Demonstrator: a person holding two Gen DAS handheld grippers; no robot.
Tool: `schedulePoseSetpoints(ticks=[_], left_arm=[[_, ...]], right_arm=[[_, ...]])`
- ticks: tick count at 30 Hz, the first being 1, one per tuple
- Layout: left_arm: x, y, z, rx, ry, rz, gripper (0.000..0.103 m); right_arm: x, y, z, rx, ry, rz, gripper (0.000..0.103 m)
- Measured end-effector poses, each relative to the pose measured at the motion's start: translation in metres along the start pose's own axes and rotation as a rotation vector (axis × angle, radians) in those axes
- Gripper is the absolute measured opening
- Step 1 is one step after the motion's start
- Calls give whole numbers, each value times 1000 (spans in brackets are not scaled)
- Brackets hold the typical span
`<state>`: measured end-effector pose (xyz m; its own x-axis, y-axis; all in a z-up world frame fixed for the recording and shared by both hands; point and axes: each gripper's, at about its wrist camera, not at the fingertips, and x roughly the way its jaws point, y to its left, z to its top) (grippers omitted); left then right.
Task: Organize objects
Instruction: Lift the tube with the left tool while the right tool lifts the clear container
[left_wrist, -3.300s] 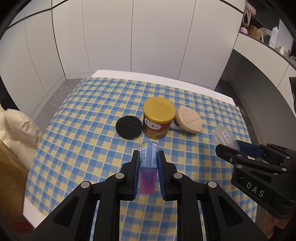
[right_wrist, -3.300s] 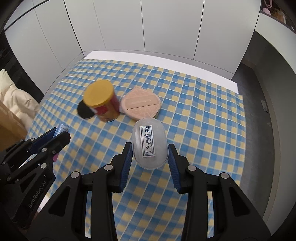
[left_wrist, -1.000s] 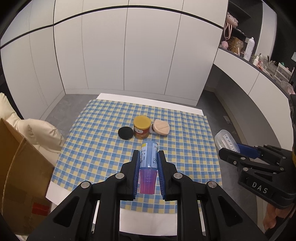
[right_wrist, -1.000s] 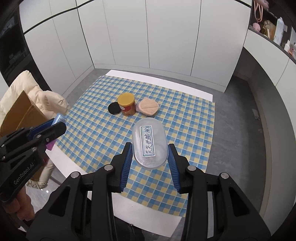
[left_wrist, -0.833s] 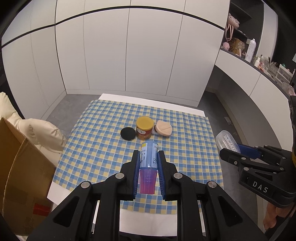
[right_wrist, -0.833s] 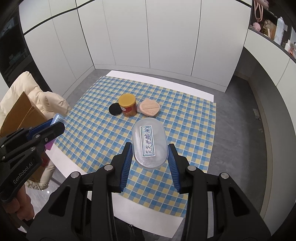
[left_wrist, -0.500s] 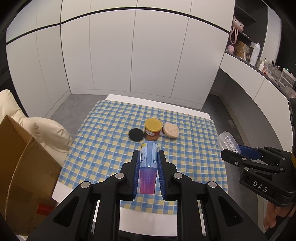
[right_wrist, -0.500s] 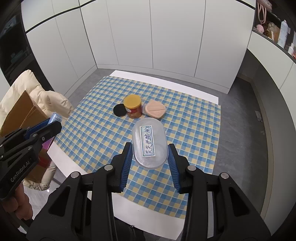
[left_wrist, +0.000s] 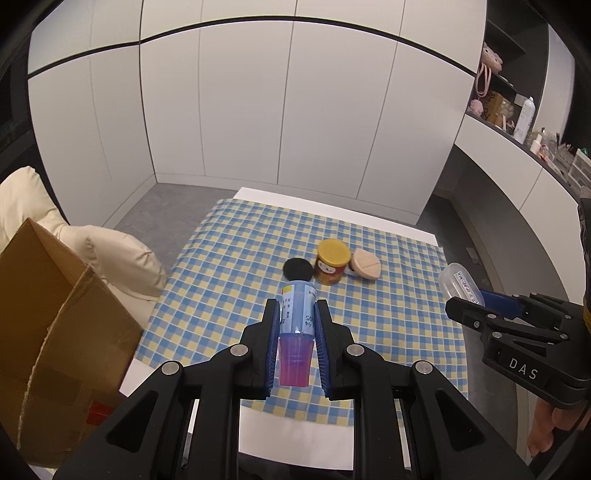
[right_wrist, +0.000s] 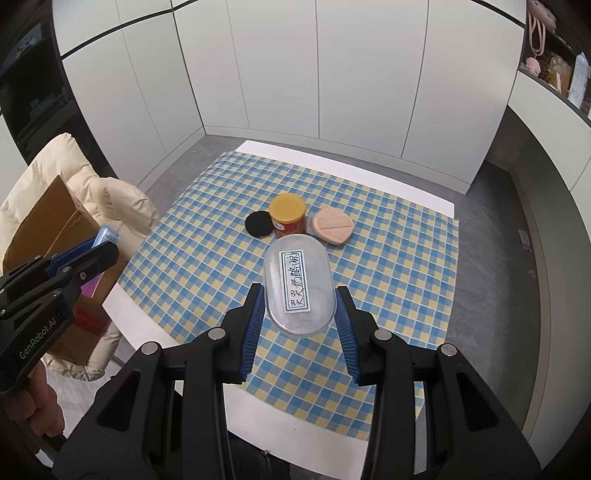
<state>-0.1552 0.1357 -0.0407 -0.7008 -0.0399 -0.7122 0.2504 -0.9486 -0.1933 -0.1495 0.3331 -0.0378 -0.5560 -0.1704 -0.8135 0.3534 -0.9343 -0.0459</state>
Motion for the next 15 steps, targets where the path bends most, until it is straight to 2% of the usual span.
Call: schedulePoseSetpoints(ticks=[12, 13, 15], left_arm=[[-6, 22, 0, -28, -9, 27, 18], [-7, 23, 0, -47, -29, 55, 18], [-8, 27, 0, -52, -31, 60, 18]], right_arm=[[4, 19, 7, -25, -7, 17, 40], [5, 21, 8, -27, -8, 19, 40], [5, 24, 9, -31, -9, 22, 40]])
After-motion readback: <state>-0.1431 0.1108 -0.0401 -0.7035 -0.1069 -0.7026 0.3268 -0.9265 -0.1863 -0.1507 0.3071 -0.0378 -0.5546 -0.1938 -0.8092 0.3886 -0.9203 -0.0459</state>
